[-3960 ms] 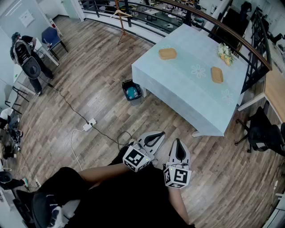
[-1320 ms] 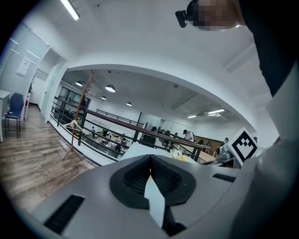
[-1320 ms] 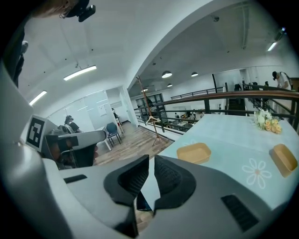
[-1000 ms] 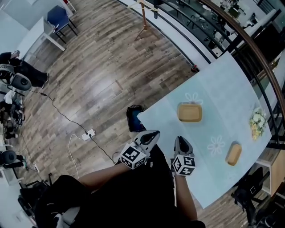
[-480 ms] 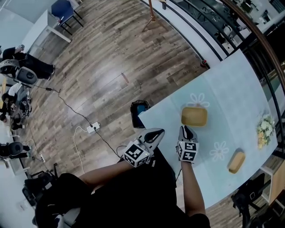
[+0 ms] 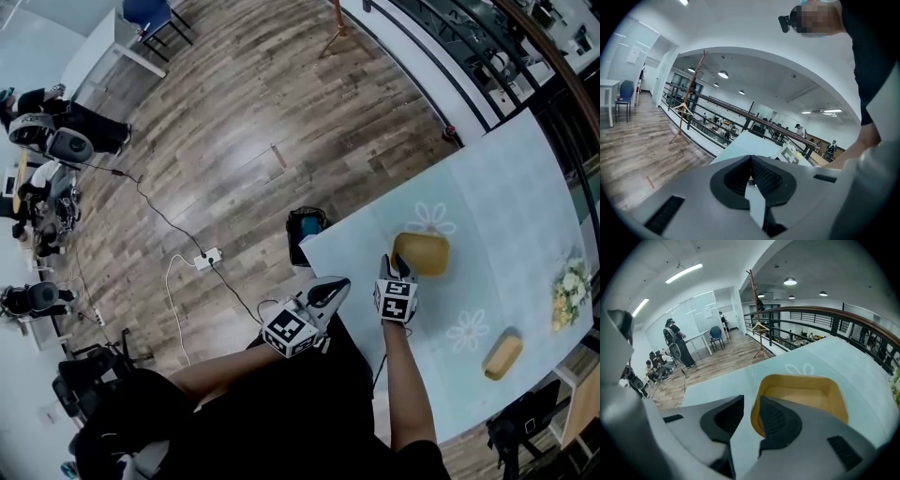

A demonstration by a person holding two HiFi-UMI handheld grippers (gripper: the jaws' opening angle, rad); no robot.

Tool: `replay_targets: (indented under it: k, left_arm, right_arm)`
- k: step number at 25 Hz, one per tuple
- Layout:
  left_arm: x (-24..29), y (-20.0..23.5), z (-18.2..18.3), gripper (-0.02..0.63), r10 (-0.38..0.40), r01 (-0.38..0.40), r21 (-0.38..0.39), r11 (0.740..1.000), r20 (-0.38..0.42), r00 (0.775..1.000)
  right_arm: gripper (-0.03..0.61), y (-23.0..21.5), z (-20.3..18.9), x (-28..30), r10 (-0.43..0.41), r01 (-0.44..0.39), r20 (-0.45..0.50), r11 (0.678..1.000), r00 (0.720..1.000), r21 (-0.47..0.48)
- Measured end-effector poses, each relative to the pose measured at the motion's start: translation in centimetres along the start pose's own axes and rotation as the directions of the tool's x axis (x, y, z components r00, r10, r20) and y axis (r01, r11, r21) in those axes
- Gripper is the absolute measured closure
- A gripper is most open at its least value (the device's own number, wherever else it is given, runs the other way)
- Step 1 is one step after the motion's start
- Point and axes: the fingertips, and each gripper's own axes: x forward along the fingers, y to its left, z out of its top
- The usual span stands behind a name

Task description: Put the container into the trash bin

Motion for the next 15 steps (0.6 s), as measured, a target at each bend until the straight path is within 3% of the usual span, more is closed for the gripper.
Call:
replay_targets:
  k: [5,15]
  left_arm:
    - [-0.1,0.3,-0.5,0.600,0.008,-0.009,-0.005,1.000,-0.022,1.000]
    - [-3.0,2.2,-0.3,0.600,0.045,-0.045,-0.003,0.999,-0.002,0.999]
  right_arm:
    - [0.480,-0.2,-0.8,1.5,-0.036,0.032,-0.068,0.998,0.997,-0.051]
    - [0.529,-0.2,-0.6,-0.9,-0.118,0.116,-0.024,0.992,0.993,-0.058]
